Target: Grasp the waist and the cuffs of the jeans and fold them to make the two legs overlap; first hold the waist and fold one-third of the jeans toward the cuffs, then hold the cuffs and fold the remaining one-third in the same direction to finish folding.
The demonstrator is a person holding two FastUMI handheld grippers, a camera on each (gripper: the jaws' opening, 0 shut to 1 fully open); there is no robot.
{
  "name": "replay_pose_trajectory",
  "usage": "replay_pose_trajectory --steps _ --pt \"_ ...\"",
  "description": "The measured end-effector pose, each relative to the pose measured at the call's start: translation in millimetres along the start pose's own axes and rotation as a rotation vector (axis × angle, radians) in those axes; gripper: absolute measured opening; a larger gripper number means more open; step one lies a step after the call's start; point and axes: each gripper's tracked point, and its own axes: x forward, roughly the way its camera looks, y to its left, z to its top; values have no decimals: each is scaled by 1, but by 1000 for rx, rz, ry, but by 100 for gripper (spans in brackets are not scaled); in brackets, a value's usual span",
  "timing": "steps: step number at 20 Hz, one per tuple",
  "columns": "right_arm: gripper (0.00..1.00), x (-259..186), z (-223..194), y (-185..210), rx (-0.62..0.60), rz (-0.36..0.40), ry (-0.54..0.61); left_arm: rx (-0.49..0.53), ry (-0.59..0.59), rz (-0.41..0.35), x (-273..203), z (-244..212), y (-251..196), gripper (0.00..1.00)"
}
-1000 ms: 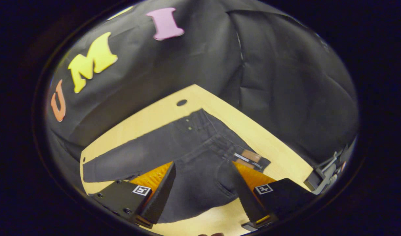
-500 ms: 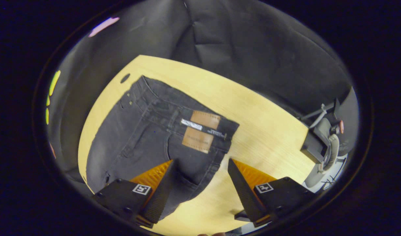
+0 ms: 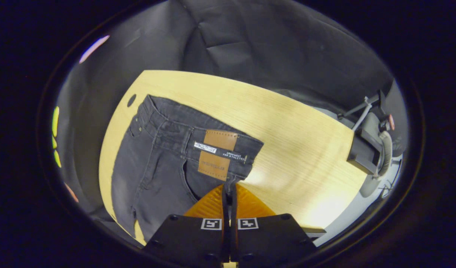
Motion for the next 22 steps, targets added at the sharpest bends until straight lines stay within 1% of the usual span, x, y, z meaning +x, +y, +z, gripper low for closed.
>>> replay_pose_trajectory --steps 1,2,3,5,6,7,9,10,11,12,13,15,17,20,22 --pt "1 -2 0 1 20 37 -5 7 -1 -1 -3 1 -5 3" --pt "0 -7 2 3 32 72 -8 21 0 -18 -4 2 -12 3" --pt "1 -13 4 6 46 112 -12 15 5 -40 -5 1 -21 4" --pt "1 -26 9 20 79 218 -20 -34 22 -96 -11 -2 -47 4" --pt "1 -33 13 31 96 266 -25 -42 23 -118 -14 -3 -61 3" --pt "0 -39 17 42 117 316 -26 -28 23 -134 -17 -4 -75 4" --pt "1 -55 22 73 130 400 -40 -6 24 -194 -24 -10 -110 3" --pt "1 -61 25 89 123 441 -42 -27 33 -228 -25 -14 -131 3" --pt "4 -72 32 110 136 499 -43 -58 41 -255 -26 -18 -151 4" --pt "1 -81 39 129 143 551 -50 -74 47 -281 -25 -21 -172 4" --pt "1 -85 46 148 138 583 -57 -84 47 -297 -20 -22 -190 3" --pt "1 -76 57 171 117 589 -67 -104 53 -318 -8 -27 -220 3" --pt "1 -66 69 193 105 594 -81 -111 52 -317 12 -29 -245 3" --pt "1 -49 88 225 133 617 -97 -90 38 -288 47 -30 -271 3" --pt "1 -29 99 239 155 614 -106 -76 35 -273 70 -29 -288 4"
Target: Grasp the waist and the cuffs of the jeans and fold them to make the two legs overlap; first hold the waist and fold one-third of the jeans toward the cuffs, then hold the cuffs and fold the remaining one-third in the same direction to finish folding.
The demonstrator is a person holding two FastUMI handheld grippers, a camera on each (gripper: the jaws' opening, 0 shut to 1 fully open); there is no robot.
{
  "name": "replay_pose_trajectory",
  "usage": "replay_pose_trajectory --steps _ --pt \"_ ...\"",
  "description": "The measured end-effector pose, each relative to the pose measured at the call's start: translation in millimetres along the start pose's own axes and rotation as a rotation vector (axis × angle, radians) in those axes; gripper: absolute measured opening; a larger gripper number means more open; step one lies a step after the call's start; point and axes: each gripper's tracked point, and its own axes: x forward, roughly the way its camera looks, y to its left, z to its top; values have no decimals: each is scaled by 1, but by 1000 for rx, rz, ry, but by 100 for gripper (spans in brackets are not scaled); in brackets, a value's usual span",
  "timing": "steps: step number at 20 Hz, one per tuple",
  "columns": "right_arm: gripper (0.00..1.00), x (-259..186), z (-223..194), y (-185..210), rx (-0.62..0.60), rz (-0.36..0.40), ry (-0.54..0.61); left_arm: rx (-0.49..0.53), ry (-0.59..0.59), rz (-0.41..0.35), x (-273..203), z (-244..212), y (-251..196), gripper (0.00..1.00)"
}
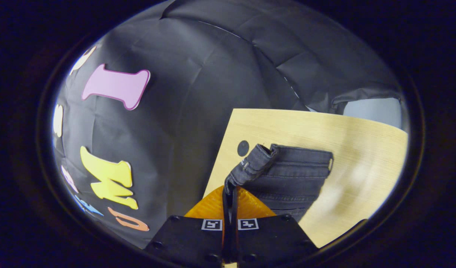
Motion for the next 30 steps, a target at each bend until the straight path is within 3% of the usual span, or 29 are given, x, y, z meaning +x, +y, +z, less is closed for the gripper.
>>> replay_pose_trajectory --steps 7,11,13,14,16,17,18,22,25,29,30 --pt "0 81 -4 -22 -63 -66 -2 108 12 91 88 -4 3 3" --pt "1 100 -6 -35 -91 -99 -9 170 12 110 101 -2 7 3" --pt "3 99 -10 -27 -84 -67 7 261 -22 150 101 2 16 4" --pt "35 94 -13 -22 -85 -57 21 336 -69 117 99 9 8 6" --pt "97 85 -19 -26 -166 -84 39 524 -162 62 86 16 -7 69" --pt "91 79 -20 -24 -214 -81 37 597 -183 31 80 13 -15 100" --pt "98 69 -20 -24 -261 -85 33 663 -190 -14 69 7 -27 100" --pt "98 12 -4 -43 -349 -141 -41 972 -266 -201 1 -28 -70 99" --pt "98 -18 4 -75 -309 -191 -67 1194 -417 -394 -56 -62 -96 99" --pt "98 -28 4 -123 -194 -245 -65 1560 -542 -524 -119 -123 -97 98" --pt "92 -26 2 -131 -165 -247 -60 1629 -574 -554 -135 -136 -96 98"
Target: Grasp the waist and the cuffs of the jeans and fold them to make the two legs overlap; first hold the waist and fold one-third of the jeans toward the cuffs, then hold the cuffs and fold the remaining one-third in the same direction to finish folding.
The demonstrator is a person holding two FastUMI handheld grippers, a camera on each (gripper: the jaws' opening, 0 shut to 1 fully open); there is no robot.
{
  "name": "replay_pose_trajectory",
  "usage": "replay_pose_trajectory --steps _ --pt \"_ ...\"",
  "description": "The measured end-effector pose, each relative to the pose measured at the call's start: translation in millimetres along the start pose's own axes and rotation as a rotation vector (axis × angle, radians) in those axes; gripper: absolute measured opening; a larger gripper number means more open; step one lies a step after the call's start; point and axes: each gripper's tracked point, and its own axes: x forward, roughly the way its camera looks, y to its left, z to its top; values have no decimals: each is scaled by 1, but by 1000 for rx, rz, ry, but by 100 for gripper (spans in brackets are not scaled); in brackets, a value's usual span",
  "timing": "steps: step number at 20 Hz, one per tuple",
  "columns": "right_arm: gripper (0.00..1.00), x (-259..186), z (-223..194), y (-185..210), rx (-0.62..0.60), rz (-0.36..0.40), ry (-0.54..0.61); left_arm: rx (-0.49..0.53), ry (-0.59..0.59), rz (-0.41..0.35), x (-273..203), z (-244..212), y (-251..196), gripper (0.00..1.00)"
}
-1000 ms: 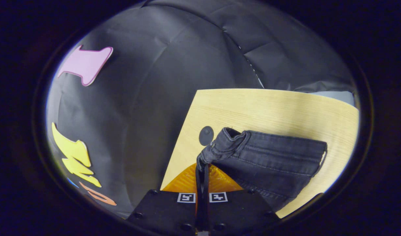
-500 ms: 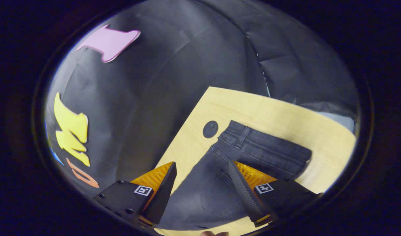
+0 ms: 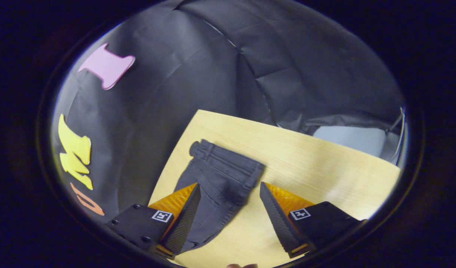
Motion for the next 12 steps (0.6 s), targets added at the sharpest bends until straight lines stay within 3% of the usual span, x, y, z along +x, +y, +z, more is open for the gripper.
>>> replay_pose_trajectory --steps 3,5,7,8,10,11,12 --pt "98 10 -11 -5 57 15 26 119 -56 -96 -33 15 -41 98" --pt "92 20 -12 -2 60 22 15 101 -37 -149 -46 14 -46 98" --pt "98 32 -19 3 71 25 28 71 7 -176 -55 5 -55 100" --pt "98 35 -18 10 86 41 18 69 23 -181 -66 0 -60 95" --pt "98 43 -23 12 89 49 17 69 40 -182 -76 -3 -60 100" --pt "82 50 -31 8 89 35 39 68 49 -184 -81 -5 -59 100" --pt "59 52 -35 8 127 45 54 69 54 -182 -84 -7 -58 100"
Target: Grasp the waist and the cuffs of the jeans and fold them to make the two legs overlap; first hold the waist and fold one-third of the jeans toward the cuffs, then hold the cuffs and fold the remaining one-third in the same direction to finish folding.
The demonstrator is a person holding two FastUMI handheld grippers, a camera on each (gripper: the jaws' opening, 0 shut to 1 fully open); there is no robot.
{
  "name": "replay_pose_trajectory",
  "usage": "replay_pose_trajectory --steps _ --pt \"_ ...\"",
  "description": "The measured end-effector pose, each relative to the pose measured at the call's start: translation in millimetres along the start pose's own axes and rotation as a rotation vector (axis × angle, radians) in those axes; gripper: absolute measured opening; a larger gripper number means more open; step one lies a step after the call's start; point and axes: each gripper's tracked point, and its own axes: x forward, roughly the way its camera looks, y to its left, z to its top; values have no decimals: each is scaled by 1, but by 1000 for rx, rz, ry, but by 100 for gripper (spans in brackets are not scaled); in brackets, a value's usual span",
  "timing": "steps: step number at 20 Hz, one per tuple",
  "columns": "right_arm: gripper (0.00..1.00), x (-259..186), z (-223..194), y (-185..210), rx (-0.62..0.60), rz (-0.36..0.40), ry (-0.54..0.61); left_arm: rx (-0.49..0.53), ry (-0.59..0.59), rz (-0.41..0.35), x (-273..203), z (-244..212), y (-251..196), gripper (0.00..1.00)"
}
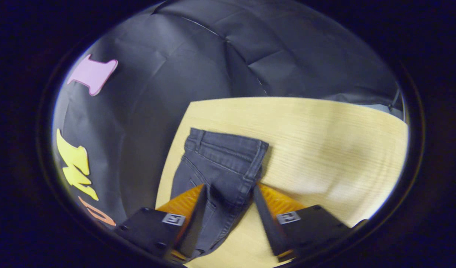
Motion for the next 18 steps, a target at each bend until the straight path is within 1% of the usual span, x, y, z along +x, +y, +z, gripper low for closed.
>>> replay_pose_trajectory --steps 1,2,3,4,7,8,9,11,12,13,15,16,17,18 --pt "37 3 2 -4 40 -3 -2 1 7 4 -2 -1 2 100" --pt "40 1 4 -2 69 26 -1 -2 10 9 -4 -1 4 100" --pt "21 1 2 -3 80 37 -1 -11 10 12 -5 0 4 100" --pt "8 5 3 -3 68 36 -22 -20 12 13 -6 1 6 100" --pt "1 1 3 -6 -55 -40 -53 -28 11 21 -7 3 10 100" --pt "0 -1 5 -5 -114 -62 -58 -27 10 24 -7 3 11 100" --pt "1 -6 8 -3 -171 -70 -74 -26 13 28 -7 2 13 100" --pt "1 -20 15 15 -322 -57 -125 -27 20 34 -6 -2 15 100" --pt "0 -27 19 27 -422 -53 -158 -31 26 37 -6 -4 17 100" --pt "1 -31 17 36 -504 -45 -186 -36 33 40 -6 -6 18 100" --pt "0 -44 11 59 -673 -6 -238 -40 53 40 -5 -14 18 100" --pt "3 -55 10 67 -748 18 -266 -38 64 42 -5 -18 20 100" --pt "1 -62 9 77 -815 46 -286 -38 72 44 -6 -21 21 100" --pt "1 -72 7 88 -874 74 -305 -42 78 45 -6 -24 22 100"
